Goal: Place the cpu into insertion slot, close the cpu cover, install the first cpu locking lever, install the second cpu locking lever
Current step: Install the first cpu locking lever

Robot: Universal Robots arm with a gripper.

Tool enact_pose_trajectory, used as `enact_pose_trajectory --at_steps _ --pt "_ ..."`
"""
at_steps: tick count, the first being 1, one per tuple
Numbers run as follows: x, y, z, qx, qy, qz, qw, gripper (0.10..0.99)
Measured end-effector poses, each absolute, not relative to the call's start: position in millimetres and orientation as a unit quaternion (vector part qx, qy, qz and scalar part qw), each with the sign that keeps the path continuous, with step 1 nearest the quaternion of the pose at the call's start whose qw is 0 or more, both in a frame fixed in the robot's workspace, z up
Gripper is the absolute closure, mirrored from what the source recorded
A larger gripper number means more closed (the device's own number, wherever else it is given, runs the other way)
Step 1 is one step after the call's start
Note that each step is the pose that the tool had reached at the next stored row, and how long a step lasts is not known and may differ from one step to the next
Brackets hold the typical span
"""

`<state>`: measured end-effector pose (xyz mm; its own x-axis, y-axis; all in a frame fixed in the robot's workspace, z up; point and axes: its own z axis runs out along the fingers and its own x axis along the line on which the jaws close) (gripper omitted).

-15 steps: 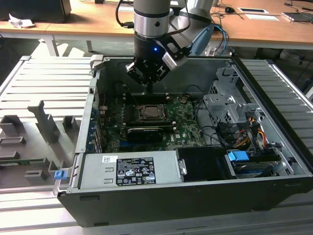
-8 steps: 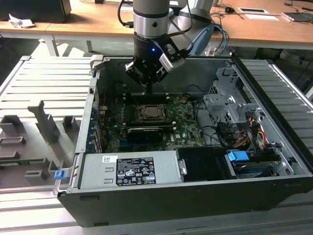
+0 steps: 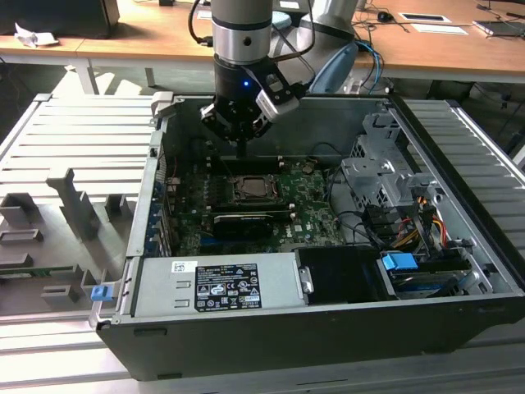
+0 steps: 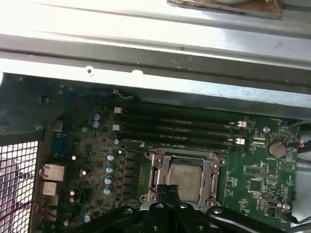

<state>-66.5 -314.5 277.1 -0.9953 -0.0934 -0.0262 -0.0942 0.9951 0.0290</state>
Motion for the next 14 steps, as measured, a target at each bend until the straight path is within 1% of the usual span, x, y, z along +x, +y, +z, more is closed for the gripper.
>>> enact_pose_trajectory --at_steps 4,14 --pt "-67 -315 274 -0.007 1.000 0.015 0.013 0.980" --pt "-93 -315 270 -0.005 1.000 0.015 0.013 0.980"
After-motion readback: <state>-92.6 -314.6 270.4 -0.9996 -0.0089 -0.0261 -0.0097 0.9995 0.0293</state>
